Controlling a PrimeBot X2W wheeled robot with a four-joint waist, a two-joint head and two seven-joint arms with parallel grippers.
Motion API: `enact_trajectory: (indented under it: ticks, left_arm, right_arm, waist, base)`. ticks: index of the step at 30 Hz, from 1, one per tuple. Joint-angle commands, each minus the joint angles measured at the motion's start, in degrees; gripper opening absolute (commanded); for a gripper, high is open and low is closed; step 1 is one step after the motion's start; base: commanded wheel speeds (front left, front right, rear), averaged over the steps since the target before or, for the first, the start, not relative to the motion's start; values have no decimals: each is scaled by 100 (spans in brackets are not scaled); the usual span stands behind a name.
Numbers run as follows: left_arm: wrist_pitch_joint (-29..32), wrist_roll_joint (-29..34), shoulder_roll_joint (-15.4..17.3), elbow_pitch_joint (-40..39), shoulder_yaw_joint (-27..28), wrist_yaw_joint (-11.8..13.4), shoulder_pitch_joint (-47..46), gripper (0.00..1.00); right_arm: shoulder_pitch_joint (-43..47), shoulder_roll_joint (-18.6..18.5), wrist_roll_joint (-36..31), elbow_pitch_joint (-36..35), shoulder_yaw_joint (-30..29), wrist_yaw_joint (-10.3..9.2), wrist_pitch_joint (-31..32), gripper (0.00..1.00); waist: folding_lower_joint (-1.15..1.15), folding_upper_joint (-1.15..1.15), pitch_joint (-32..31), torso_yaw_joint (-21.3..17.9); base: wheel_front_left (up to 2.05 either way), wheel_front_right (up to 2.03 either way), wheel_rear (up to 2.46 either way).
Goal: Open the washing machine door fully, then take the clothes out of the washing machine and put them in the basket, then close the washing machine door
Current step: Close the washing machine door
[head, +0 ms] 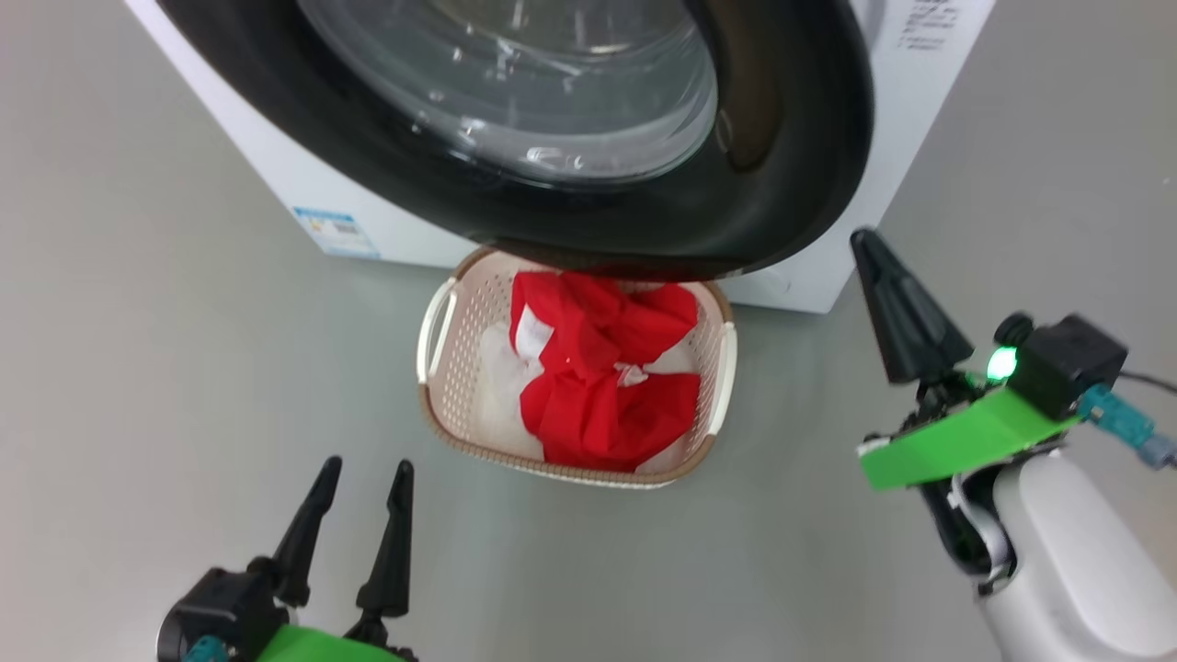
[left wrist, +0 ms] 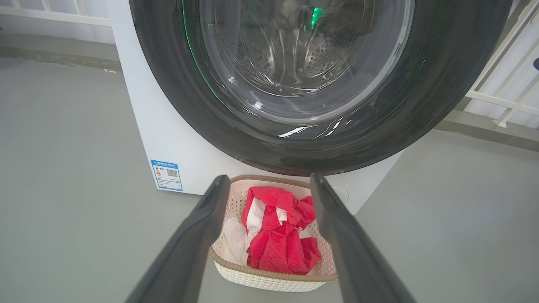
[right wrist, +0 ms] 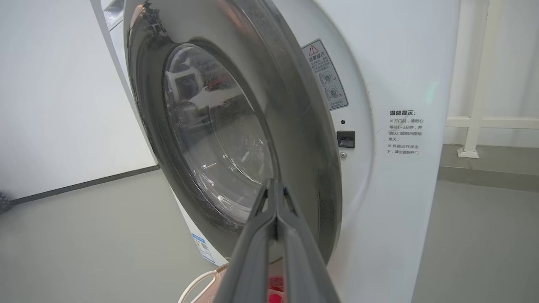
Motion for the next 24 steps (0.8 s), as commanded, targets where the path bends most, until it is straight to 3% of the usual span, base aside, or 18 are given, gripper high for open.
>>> enact_trajectory:
  ticks: [1,24]
  left_arm:
    - [-45,-87,34,-156,134,-30,-196,100]
    - [-45,-512,34,-275,-229,-30,-930,100]
  right_arm:
    - [-211,-11,66,-106,55,43,-36,0]
    - [-1367,-324,183,-76,-233,43,-36,0]
  waist:
    - [0,0,288,200]
    - [0,0,1373,693]
  base:
    - [0,0,0]
    - [0,0,0]
